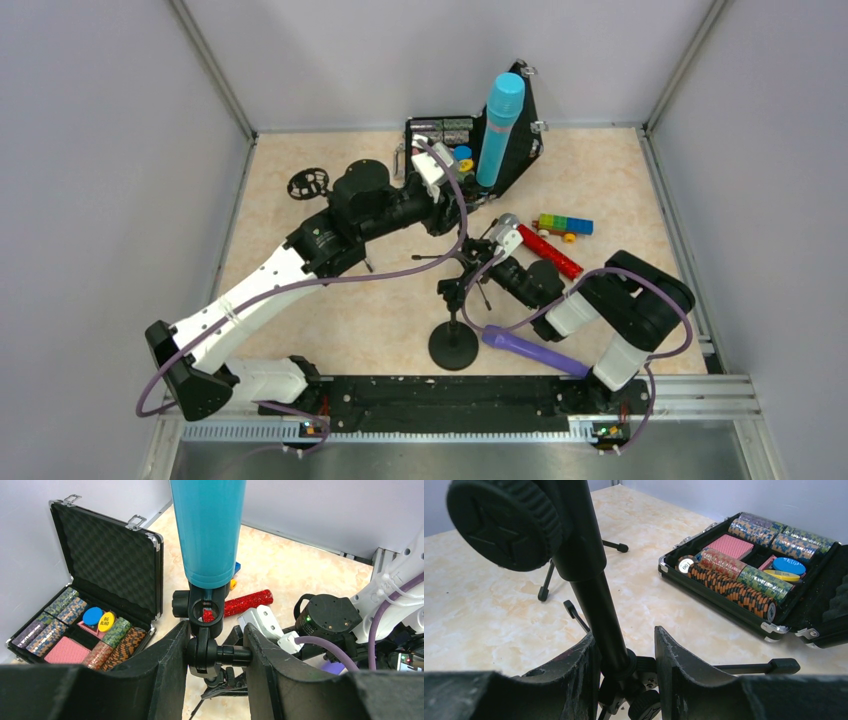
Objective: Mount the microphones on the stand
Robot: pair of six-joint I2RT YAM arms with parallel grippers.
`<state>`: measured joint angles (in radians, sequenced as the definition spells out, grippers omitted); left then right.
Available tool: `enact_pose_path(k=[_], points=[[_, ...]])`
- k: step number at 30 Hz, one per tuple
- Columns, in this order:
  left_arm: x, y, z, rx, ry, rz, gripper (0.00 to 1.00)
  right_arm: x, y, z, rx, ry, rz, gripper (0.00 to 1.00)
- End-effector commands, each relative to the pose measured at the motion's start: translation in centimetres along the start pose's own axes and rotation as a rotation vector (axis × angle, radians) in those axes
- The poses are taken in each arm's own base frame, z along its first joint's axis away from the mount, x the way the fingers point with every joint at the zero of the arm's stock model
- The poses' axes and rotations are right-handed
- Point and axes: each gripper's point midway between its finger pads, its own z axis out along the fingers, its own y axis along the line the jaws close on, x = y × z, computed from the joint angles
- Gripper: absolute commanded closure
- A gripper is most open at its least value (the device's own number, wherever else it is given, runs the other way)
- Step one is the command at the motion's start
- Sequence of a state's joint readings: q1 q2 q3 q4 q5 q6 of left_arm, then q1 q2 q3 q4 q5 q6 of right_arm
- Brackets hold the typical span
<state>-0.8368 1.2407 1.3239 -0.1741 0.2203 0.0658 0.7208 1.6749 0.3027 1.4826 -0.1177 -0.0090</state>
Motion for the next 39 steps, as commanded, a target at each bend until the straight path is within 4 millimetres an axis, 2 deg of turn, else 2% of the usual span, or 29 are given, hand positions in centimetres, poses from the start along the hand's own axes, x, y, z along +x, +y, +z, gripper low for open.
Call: enact_pose_path(k=[1, 4, 7, 15, 19, 22, 25, 34, 39], points=[[-14.1, -0.5, -5.0, -0.008, -0.440, 0.148, 1.00, 1.2, 0.3, -0.2, -0.005, 0.050, -0.006, 0.75], [-14.3, -0.6, -5.1, -0.003, -0.448, 0.144, 1.00, 1.2, 0.3, -0.1, -0.006, 0.049, -0.003, 0.75], [-13.7, -0.5, -4.7, -0.007, -0.425, 0.140, 1.00, 0.5, 0.4, 0.0, -0.006, 0.028, 0.006, 0.74], [-11.0, 0.1, -3.7, -0.030, -0.360, 0.143, 1.00, -3.7, 0.4, 0.5, -0.010, -0.035, -0.001, 0.67], [-9.6, 0.4, -3.2, -0.043, -0.328, 0.139, 1.00, -6.6, 0.7, 0.5, -0.028, -0.075, -0.006, 0.56], [-8.6, 0.7, -2.9, -0.057, -0.305, 0.139, 1.00, -8.4, 0.7, 0.1, -0.030, -0.116, -0.011, 0.40], [-7.6, 1.0, -2.5, -0.070, -0.278, 0.133, 1.00, -9.4, 0.7, -0.5, -0.023, -0.138, -0.013, 0.26], [-5.7, 2.3, -2.1, -0.139, -0.257, 0.126, 1.00, -10.2, -0.1, -2.8, 0.036, -0.161, 0.011, 0.05], [-5.1, 2.9, -1.7, -0.164, -0.252, 0.123, 1.00, -10.1, -0.7, -3.5, 0.072, -0.154, 0.009, 0.01]])
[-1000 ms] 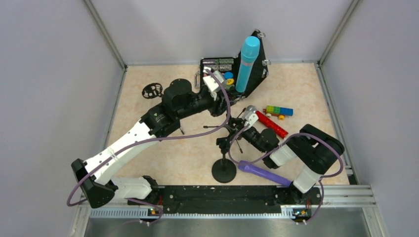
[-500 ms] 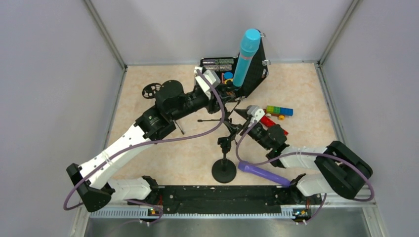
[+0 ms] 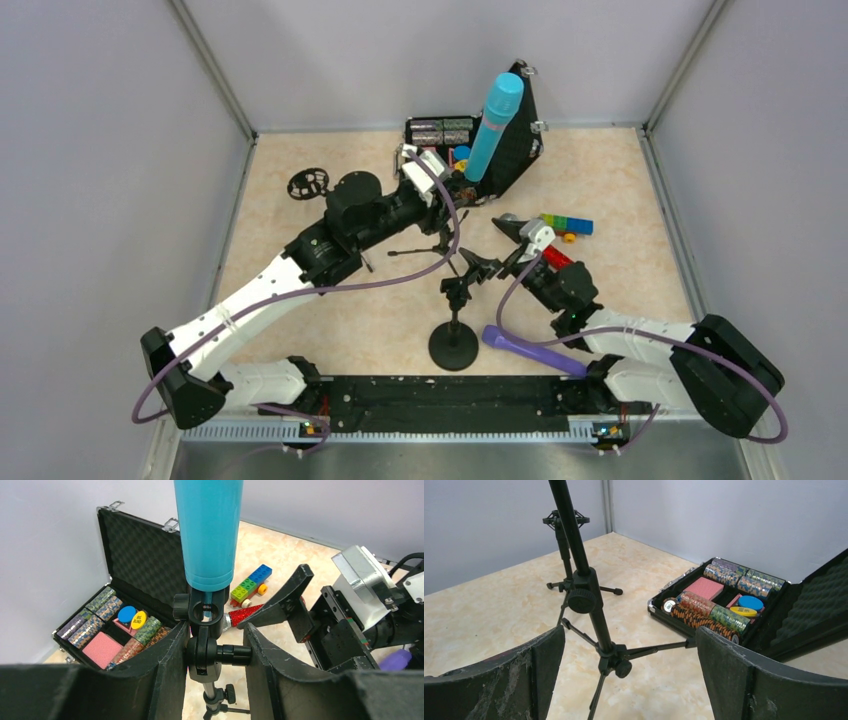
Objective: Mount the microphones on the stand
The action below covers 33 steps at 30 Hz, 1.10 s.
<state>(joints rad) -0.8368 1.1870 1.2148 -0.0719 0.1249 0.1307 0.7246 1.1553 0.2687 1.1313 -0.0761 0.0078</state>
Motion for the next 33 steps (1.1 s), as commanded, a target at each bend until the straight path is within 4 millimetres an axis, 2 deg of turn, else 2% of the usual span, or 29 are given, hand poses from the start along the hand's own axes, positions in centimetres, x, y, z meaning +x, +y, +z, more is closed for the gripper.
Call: enact_pose_path(k=[1, 8, 15, 19, 26, 33], points=[[-5.5, 1.7, -0.5, -0.075, -0.214, 0.040, 1.00, -0.9, -0.6, -0.4, 0.045, -0.018, 0.005, 0.01], [-4.2, 2.4, 0.9, -0.075, -0.198, 0.009, 1.00, -0.3, -1.5, -1.0, 0.100, 0.005, 0.045, 0.01], [-3.7, 3.8, 1.5, -0.088, -0.204, -0.031, 1.00, 0.7, -2.4, -1.5, 0.138, 0.033, 0.094, 0.01], [-3.5, 4.5, 1.7, -0.070, -0.209, -0.054, 1.00, 1.1, -3.0, -1.8, 0.159, 0.042, 0.130, 0.01], [-2.0, 5.4, 2.6, -0.008, -0.164, -0.073, 1.00, 1.6, -3.9, -2.0, 0.182, 0.057, 0.161, 0.01], [-1.3, 4.8, 3.6, 0.066, -0.144, -0.050, 1.00, 1.9, -4.4, -2.2, 0.199, 0.062, 0.176, 0.01]])
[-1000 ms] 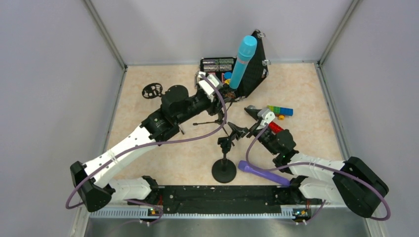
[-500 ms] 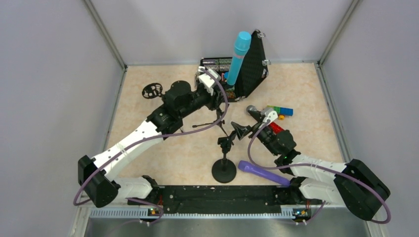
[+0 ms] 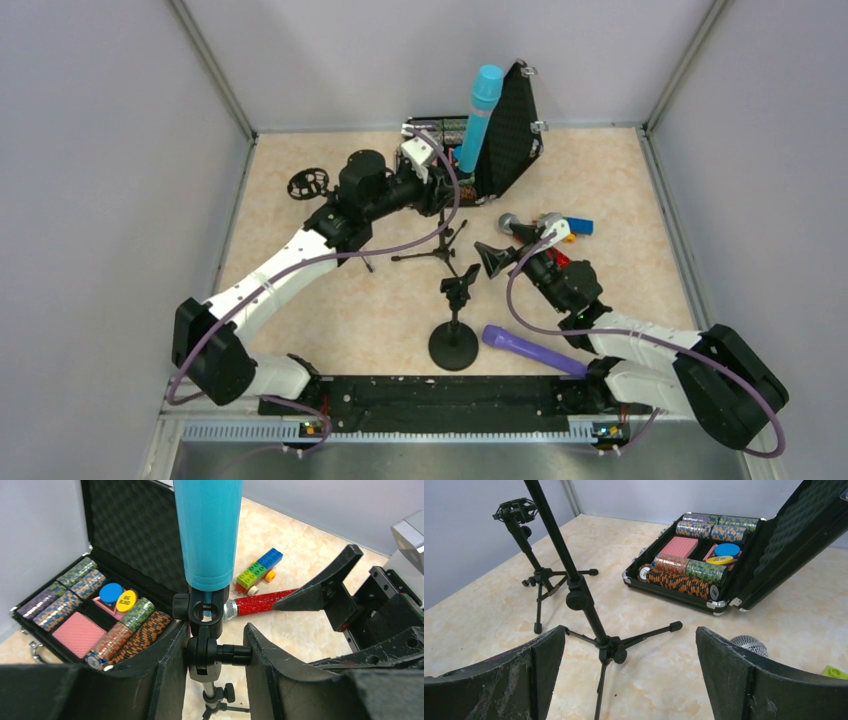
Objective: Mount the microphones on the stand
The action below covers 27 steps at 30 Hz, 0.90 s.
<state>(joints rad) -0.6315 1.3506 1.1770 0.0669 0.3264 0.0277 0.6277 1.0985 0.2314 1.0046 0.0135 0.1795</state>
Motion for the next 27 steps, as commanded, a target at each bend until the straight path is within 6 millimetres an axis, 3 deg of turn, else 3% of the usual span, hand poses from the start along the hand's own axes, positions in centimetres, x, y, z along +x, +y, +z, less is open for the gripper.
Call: enact_pose_path(k=[1, 27], points=[[-7.0, -1.3, -0.2, 0.077, -0.199, 0.088, 1.00, -0.7, -0.3, -0.1, 0.005, -0.026, 0.024, 0.01], [-6.5, 0.3, 5.7, 0.108, -0.177, 0.094, 1.00, -0.3, -1.2, -0.2, 0.047, -0.015, 0.044, 0.01]])
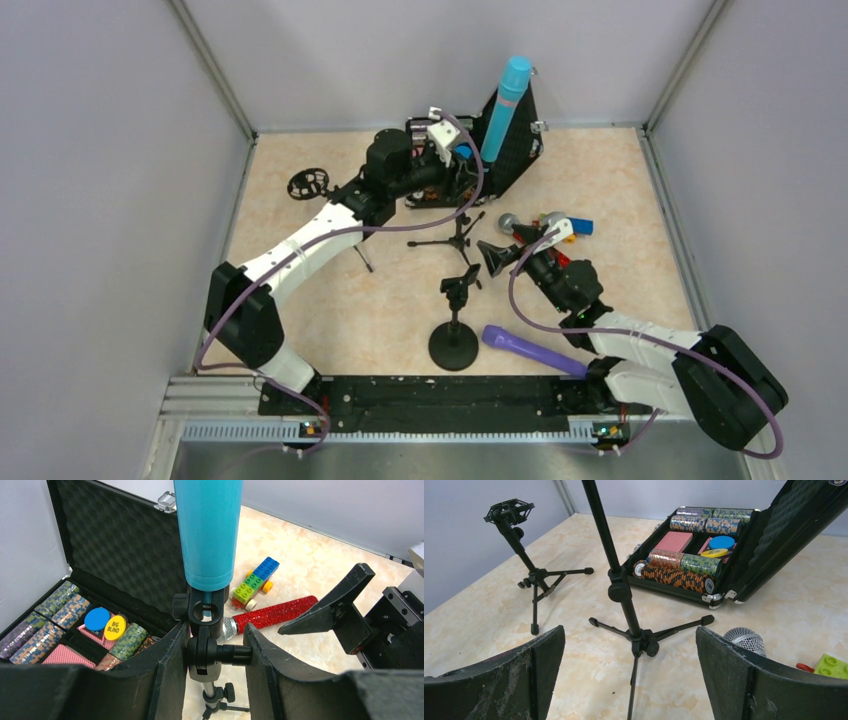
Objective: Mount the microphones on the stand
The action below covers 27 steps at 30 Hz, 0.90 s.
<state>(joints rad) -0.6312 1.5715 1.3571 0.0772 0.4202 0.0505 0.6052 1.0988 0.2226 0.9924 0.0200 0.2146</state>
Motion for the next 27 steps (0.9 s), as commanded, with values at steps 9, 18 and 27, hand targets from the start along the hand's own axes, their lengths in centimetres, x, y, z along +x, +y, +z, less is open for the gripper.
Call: enact_pose_path(k=[9, 18, 27], points=[[-7.1, 1.0, 1.8, 0.003, -0.204, 0.095, 1.00, -0.8, -0.5, 0.0, 0.020, -0.027, 0.015, 0.01], [-6.9, 1.7, 3.4, 0.011, -0.204, 0.088, 1.00, -0.6, -0.5, 0.0, 0.023, -0.022, 0.015, 0.01], [-6.1, 2.8, 3.7, -0.014, -0.200, 0.046, 1.00, -0.6, -0.5, 0.0, 0.022, -0.019, 0.015, 0.01]])
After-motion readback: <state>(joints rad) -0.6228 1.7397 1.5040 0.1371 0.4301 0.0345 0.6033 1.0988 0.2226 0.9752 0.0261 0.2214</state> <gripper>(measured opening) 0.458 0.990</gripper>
